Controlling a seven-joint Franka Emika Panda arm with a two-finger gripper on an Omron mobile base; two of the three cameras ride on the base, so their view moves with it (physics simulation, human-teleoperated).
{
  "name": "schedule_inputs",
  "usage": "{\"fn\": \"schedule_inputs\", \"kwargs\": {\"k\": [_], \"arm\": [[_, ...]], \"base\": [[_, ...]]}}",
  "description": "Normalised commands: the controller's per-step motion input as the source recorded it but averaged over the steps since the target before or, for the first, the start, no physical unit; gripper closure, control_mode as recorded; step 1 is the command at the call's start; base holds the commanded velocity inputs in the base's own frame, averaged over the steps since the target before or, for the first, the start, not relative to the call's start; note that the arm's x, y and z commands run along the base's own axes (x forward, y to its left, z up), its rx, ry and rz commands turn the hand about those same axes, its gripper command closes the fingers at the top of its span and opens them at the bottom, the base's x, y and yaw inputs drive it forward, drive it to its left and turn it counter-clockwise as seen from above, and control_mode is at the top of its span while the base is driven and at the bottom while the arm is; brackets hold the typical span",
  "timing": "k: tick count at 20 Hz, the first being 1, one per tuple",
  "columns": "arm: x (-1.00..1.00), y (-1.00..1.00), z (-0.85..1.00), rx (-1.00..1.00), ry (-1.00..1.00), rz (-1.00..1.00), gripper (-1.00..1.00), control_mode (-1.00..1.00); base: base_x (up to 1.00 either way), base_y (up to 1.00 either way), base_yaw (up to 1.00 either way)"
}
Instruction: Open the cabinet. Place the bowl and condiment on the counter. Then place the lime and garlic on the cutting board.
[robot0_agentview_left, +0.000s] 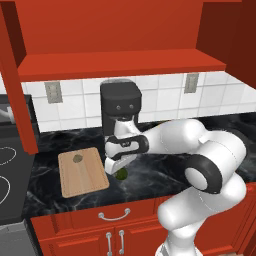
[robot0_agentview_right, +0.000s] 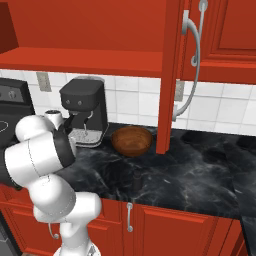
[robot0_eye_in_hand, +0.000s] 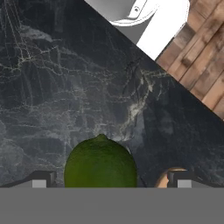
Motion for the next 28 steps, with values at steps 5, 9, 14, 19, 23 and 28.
{"fn": "schedule_inputs", "kwargs": {"k": [5, 9, 14, 19, 23, 28], "arm": [[0.01, 0.00, -0.07, 0.00, 0.05, 0.00, -1.00, -1.00], [0.00, 0.00, -0.09, 0.00, 0.05, 0.00, -1.00, -1.00], [0.00, 0.00, -0.11, 0.00, 0.03, 0.00, -1.00, -1.00], [0.00, 0.00, -0.11, 0.00, 0.02, 0.00, -1.00, -1.00], [0.00, 0.00, -0.11, 0.00, 0.03, 0.00, -1.00, -1.00], [0.00, 0.00, -0.11, -0.01, 0.02, 0.00, -1.00, -1.00]], "base": [[0.00, 0.00, 0.00], [0.00, 0.00, 0.00], [0.00, 0.00, 0.00], [0.00, 0.00, 0.00], [0.00, 0.00, 0.00], [0.00, 0.00, 0.00]]}}
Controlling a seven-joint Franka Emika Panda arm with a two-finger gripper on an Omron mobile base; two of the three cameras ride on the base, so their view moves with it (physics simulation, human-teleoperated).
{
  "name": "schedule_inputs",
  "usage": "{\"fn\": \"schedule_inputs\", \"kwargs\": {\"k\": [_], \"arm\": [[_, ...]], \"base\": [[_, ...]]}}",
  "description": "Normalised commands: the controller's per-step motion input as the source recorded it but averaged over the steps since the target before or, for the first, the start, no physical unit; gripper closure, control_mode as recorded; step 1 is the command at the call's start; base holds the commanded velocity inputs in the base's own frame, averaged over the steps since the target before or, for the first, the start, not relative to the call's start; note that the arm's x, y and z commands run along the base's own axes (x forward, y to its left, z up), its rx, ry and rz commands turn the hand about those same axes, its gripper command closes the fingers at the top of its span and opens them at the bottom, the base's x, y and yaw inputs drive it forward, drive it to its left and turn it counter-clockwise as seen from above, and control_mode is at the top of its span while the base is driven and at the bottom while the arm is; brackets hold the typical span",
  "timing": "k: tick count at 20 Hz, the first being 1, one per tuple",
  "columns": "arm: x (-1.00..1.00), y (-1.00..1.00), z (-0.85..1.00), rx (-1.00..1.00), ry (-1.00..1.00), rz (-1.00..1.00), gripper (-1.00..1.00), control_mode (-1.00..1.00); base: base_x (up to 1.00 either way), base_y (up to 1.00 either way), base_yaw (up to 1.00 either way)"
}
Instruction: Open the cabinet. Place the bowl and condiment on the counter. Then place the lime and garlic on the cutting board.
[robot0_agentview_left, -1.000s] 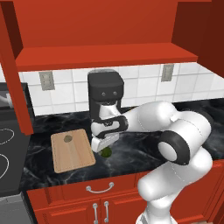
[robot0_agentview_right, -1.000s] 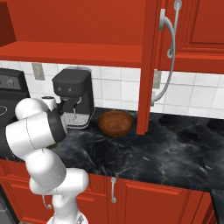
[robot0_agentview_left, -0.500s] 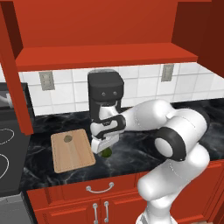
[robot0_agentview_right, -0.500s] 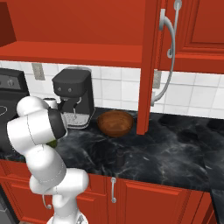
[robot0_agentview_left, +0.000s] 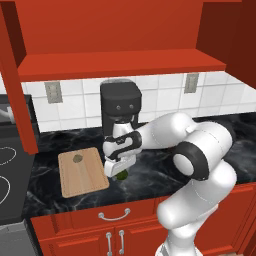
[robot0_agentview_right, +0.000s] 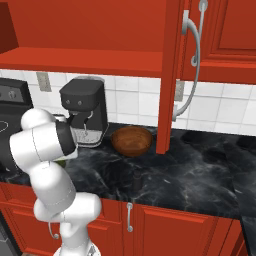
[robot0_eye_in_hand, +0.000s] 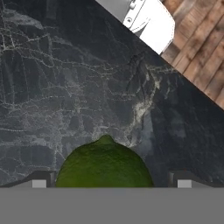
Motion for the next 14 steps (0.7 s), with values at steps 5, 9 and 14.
{"fn": "schedule_inputs", "kwargs": {"k": [5, 9, 14], "arm": [[0.00, 0.00, -0.14, -0.01, 0.03, 0.00, -1.00, -1.00], [0.00, 0.00, -0.12, -0.01, 0.03, 0.00, -1.00, -1.00], [0.00, 0.05, -0.15, -0.03, 0.04, 0.00, 1.00, -1.00]], "base": [[0.00, 0.00, 0.00], [0.00, 0.00, 0.00], [0.00, 0.00, 0.00]]}}
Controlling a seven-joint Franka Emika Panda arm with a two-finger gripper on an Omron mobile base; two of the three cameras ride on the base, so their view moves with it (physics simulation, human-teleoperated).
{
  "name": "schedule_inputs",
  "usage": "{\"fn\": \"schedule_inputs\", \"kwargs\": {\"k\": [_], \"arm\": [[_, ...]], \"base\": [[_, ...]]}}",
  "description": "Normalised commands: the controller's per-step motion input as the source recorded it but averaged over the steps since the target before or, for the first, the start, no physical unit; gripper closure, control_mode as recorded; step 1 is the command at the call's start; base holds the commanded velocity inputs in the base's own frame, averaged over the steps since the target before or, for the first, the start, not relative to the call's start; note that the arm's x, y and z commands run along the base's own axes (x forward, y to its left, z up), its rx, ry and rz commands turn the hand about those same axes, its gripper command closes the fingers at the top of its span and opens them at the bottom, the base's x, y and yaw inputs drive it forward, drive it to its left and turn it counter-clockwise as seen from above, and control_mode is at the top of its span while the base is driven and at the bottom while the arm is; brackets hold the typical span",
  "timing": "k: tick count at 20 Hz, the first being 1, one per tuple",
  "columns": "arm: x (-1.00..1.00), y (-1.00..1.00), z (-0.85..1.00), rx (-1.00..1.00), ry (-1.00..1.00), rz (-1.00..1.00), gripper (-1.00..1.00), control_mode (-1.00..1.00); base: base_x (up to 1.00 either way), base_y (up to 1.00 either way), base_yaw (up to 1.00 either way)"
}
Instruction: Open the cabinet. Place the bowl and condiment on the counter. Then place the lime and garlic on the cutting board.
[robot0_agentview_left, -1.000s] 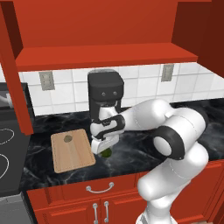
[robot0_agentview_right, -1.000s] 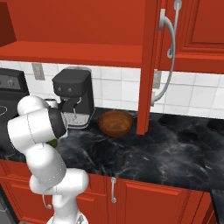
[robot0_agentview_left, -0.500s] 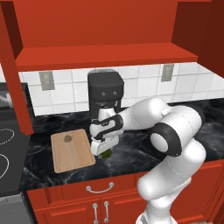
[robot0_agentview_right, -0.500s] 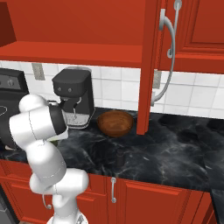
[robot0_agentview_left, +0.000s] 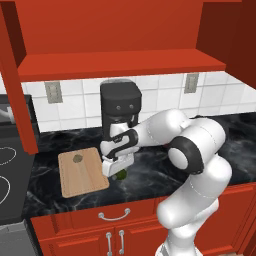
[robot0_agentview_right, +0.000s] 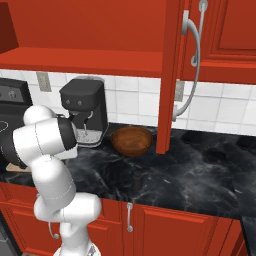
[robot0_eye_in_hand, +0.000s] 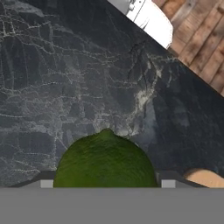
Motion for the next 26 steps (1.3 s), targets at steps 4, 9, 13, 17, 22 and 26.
{"fn": "schedule_inputs", "kwargs": {"k": [4, 9, 13, 17, 22, 26], "arm": [[0.00, 0.00, -0.12, -0.01, 0.02, 0.00, 1.00, -1.00], [-0.04, 0.00, 0.00, 0.00, 0.00, 0.00, 1.00, -1.00], [-0.19, -0.08, 0.14, 0.00, 0.00, 0.00, 1.00, -1.00], [-0.30, -0.09, 0.28, 0.00, 0.00, 0.00, 1.00, -1.00], [-0.28, -0.07, 0.31, 0.00, -0.02, 0.00, 1.00, -1.00], [-0.22, 0.00, 0.46, 0.00, 0.00, 0.00, 1.00, -1.00]], "base": [[0.00, 0.00, 0.00], [0.00, 0.00, 0.00], [0.00, 0.00, 0.00], [0.00, 0.00, 0.00], [0.00, 0.00, 0.00], [0.00, 0.00, 0.00]]}}
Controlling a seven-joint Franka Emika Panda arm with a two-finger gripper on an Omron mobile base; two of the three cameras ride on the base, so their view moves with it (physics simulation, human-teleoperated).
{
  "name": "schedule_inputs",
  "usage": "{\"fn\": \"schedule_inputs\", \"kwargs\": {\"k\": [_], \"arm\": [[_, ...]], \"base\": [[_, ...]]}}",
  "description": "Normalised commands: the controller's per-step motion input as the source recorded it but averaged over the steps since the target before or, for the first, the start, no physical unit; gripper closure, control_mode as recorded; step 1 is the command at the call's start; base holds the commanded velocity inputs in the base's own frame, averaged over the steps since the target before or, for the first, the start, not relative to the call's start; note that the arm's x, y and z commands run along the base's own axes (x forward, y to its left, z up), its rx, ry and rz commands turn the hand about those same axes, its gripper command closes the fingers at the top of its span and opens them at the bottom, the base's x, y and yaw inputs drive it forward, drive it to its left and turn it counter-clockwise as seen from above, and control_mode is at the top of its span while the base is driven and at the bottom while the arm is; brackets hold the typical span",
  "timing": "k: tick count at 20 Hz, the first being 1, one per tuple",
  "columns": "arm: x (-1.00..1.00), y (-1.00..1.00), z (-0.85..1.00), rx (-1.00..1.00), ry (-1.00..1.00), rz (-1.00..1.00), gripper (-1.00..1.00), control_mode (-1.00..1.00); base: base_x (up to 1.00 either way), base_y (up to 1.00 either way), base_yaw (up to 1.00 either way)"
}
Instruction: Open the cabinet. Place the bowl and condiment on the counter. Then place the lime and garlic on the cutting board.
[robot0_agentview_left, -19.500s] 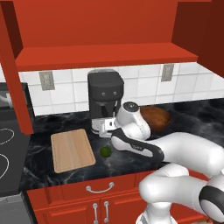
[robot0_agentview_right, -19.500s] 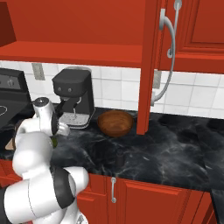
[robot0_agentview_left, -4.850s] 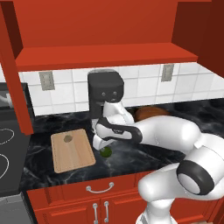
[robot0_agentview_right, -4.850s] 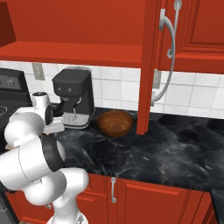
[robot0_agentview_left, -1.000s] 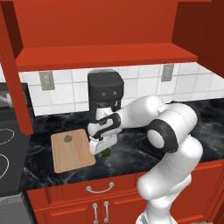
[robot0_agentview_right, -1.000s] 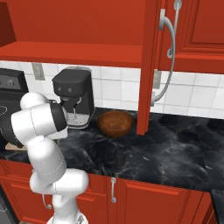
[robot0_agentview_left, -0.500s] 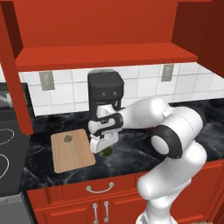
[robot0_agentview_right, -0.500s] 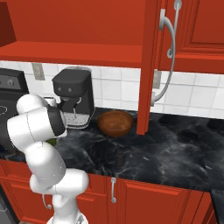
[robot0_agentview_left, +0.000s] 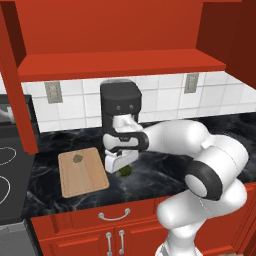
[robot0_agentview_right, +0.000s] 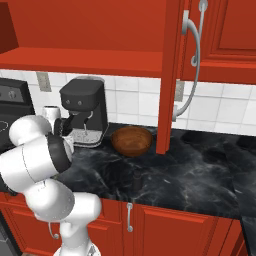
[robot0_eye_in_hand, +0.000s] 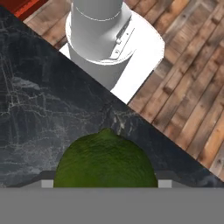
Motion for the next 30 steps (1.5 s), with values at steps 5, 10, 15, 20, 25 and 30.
{"fn": "schedule_inputs", "kwargs": {"k": [5, 10, 15, 20, 25, 30], "arm": [[-0.22, 0.00, 0.54, 0.00, 0.00, 0.00, 1.00, -1.00], [-0.13, 0.00, 0.43, 0.00, 0.00, 0.00, 1.00, -1.00], [-0.02, 0.00, 0.20, 0.00, 0.00, 0.00, 1.00, -1.00], [0.00, 0.06, 0.01, 0.00, 0.00, 0.00, 1.00, -1.00], [0.00, 0.23, 0.00, 0.00, 0.00, 0.00, 1.00, -1.00], [0.00, 0.27, 0.01, 0.00, 0.00, 0.00, 1.00, -1.00]], "base": [[0.00, 0.00, 0.00], [0.00, 0.00, 0.00], [0.00, 0.00, 0.00], [0.00, 0.00, 0.00], [0.00, 0.00, 0.00], [0.00, 0.00, 0.00]]}}
